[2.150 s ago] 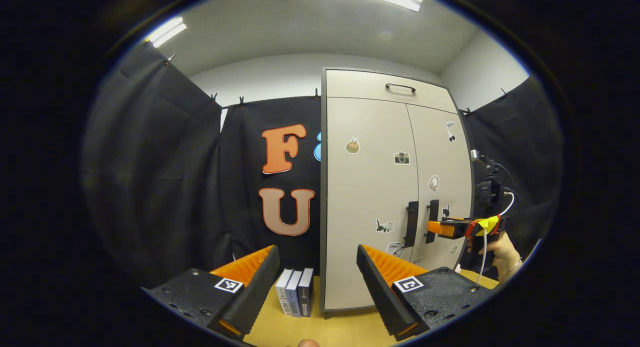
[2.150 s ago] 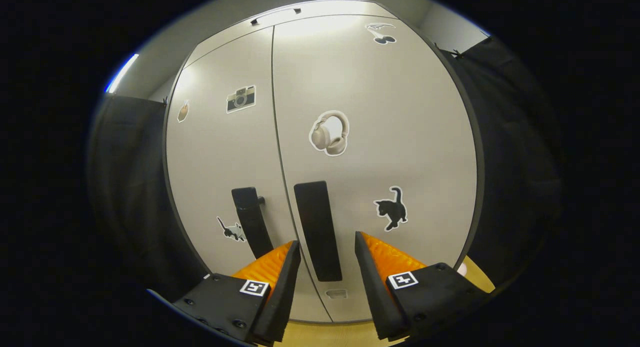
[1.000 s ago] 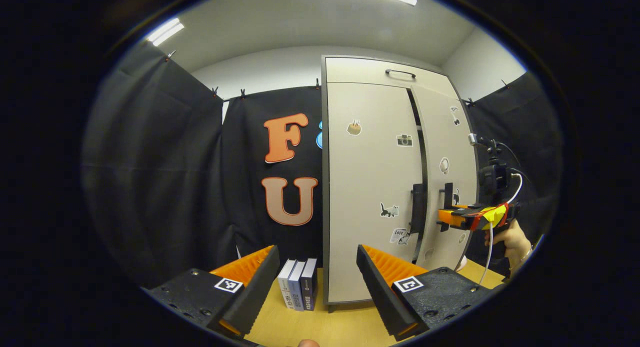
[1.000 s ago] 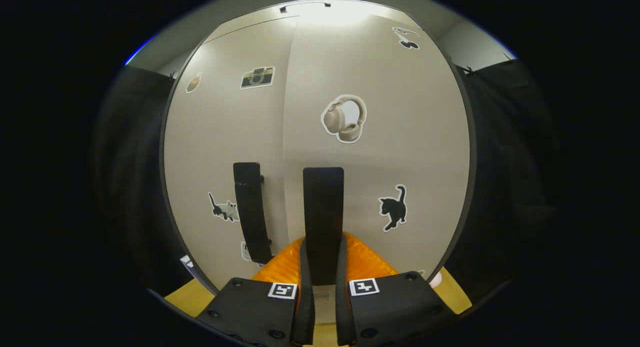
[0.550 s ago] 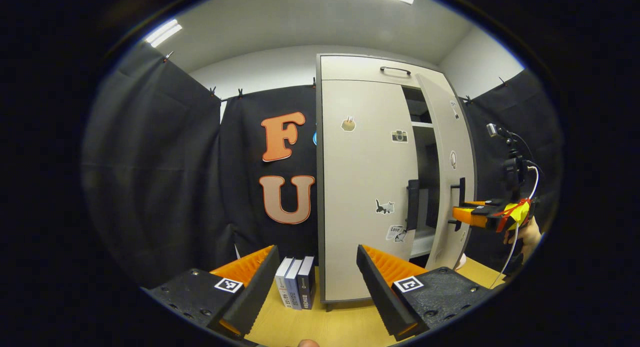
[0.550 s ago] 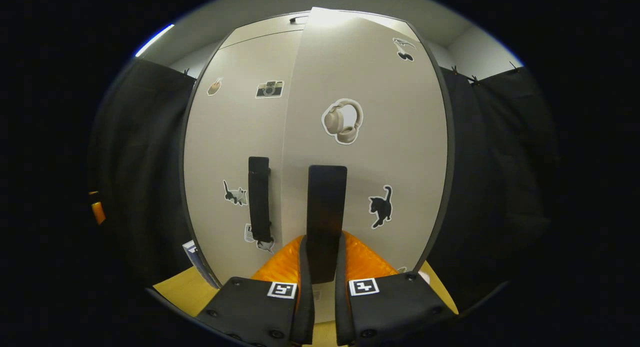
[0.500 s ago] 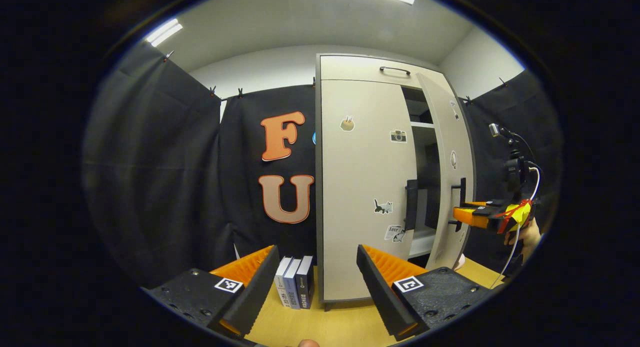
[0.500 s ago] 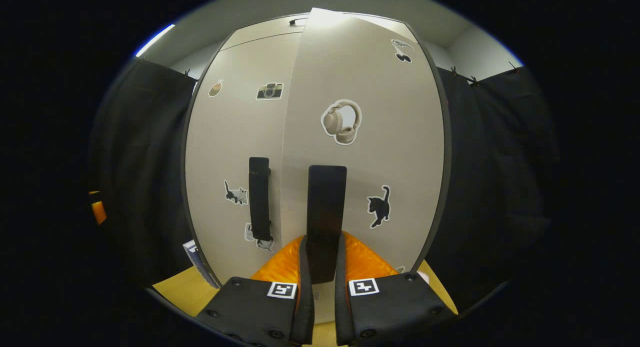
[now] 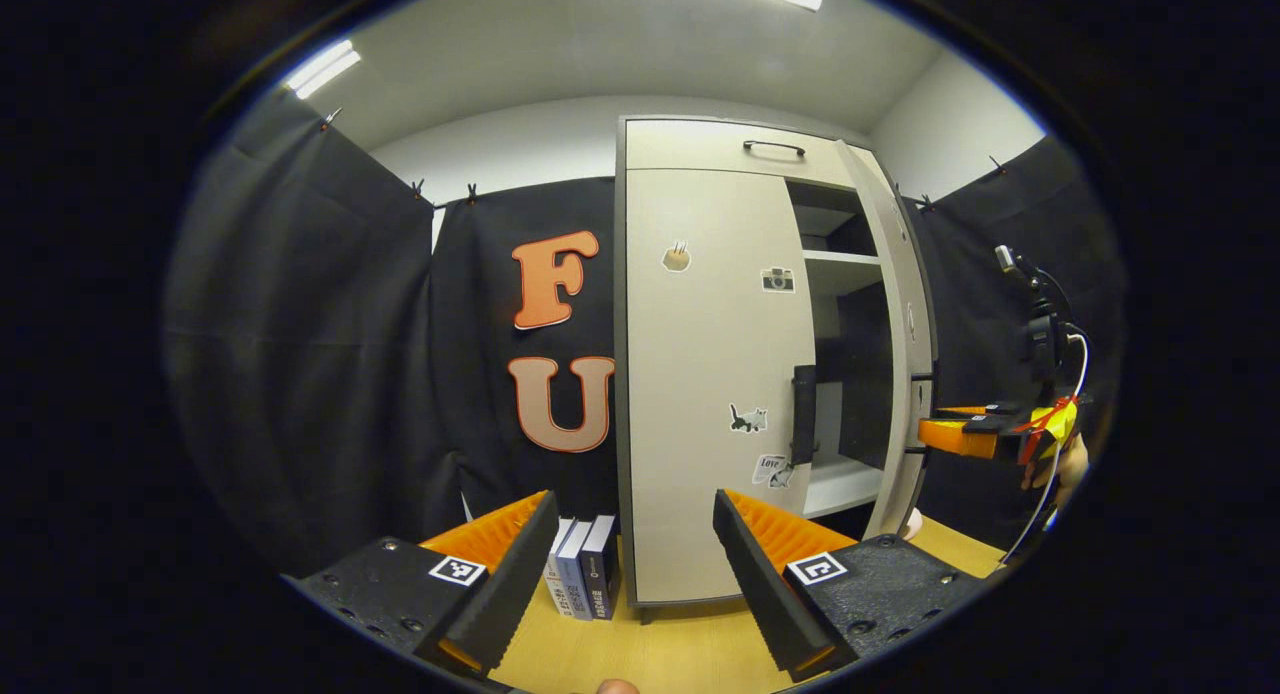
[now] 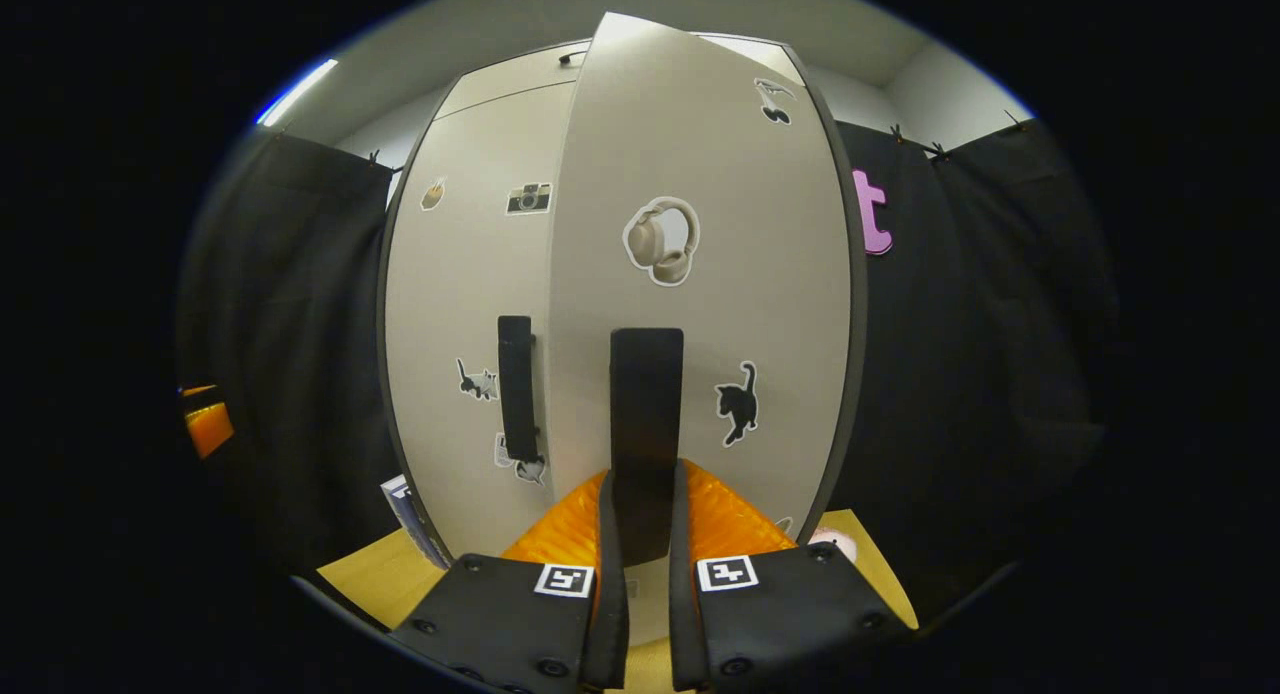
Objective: Open the right door of the double-door shoe cabinet with the right hand, and open the left door with the left hand.
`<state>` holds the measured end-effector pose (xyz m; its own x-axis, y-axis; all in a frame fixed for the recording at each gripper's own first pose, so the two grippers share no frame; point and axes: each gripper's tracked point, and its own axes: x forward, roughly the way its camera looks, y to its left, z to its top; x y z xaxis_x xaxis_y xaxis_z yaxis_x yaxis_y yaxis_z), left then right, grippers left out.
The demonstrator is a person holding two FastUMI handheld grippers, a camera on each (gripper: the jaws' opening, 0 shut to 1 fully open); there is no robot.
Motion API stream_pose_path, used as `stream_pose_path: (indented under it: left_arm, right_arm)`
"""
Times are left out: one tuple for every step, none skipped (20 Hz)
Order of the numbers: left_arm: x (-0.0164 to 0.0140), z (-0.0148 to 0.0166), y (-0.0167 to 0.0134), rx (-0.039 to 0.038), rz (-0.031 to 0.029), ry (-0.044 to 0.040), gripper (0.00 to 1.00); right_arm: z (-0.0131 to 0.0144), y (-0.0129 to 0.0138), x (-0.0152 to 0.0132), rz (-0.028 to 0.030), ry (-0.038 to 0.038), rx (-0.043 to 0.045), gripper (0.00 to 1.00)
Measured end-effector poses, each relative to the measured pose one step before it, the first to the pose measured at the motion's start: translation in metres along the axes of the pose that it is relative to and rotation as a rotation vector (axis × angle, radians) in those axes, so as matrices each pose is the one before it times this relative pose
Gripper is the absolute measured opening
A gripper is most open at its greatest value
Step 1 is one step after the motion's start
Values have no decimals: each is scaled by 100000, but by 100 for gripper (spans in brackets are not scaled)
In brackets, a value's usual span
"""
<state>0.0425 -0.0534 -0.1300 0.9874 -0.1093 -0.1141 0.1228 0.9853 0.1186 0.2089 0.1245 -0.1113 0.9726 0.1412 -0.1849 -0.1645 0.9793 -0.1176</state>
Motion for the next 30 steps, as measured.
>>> stream_pose_path:
  left_arm:
    - [84,22,-214,164,-280,145,94]
    - [18,44,-152,517,-110,43,94]
    - [5,8,-143,440,-26,-99,94]
    - [-8,61,-164,255,-51,89,94]
    - [-56,-73,-257,35,-177,257,94]
    - [85,-127,-281,-199,-273,329,94]
    - [118,-41,-314,-407,-426,565,94]
    - [24,-66,-314,-646,-454,575,94]
    - [128,63,-338,-635,-615,220,94]
    - [-77,61,-405,-313,-602,-36,94]
    - [27,113,-321,120,-352,-149,94]
    - [57,11,-333,117,-360,-139,94]
    - [11,67,-459,-277,-583,125,94]
    - [86,-14,-516,-453,-709,250,94]
    - [110,3,-362,-194,-377,311,94]
    - [8,-90,-289,305,-173,172,94]
    - [-24,5,-278,642,137,25,94]
    - [40,30,-238,398,93,-47,94]
    - [60,129,-271,248,-144,-2,94]
    - [74,63,-401,217,-227,-34,94]
    - [79,-14,-368,66,-209,-5,94]
    - [75,143,-382,59,-264,-11,94]
    - [38,112,-341,140,-83,-91,94]
    - [5,83,-349,230,-146,-211,94]
    - [45,21,-264,21,-316,-88,94]
    - [56,54,-359,-264,-616,77,94]
    - [134,160,-193,-346,-182,-125,94]
    - [6,241,-170,-144,7,-436,94]
    - [62,205,-105,-227,-247,-483,96]
    - [40,6,-232,-212,-483,-188,96]
  right_arm:
    - [-44,-143,-277,231,61,398,24]
    - [-38,-147,-196,-64,111,-88,24]
    - [31,-201,-279,-246,-334,-326,24]
    - [-38,-219,-162,-287,122,-694,24]
    - [44,-195,-219,-130,-215,-75,24]
    - [-4,-205,-227,-143,-27,239,24]
    - [-38,-191,-247,10,132,31,24]
    - [-17,-238,-281,-200,104,-92,24]
    - [3,-305,-261,-452,-81,-246,24]
    - [-102,-310,-371,-627,140,-824,24]
    - [-97,-473,-177,-325,-159,-914,23]
    - [120,-272,-1293,-761,-105,1420,19]
    - [-16,-294,507,-333,-92,1527,15]
    - [-129,18,27,22,146,945,15]
    - [-29,-47,-83,140,76,350,15]
    - [-12,-94,-146,-156,-87,153,15]
    - [-83,-228,-134,-111,198,-437,15]
    - [-178,-106,-178,326,407,-362,15]
    - [-228,-11,-289,718,643,196,15]
    - [-167,46,-283,1133,509,612,14]
    - [-82,-117,-212,-165,265,1346,14]
    - [27,-1007,-249,-3996,-1115,-1121,14]
    - [893,-2846,168,-10701,-3280,-1921,14]
    - [656,-1985,509,-5786,-3317,-449,7]
    - [-230,-586,69,-641,758,4733,7]
    - [-492,443,-247,3192,782,4241,7]
    - [-210,247,-125,2810,1100,489,7]
    - [28,583,-252,3395,-554,32,7]
    - [528,1143,-415,4168,-2265,758,7]
    - [427,1175,-471,2971,-1246,-937,8]
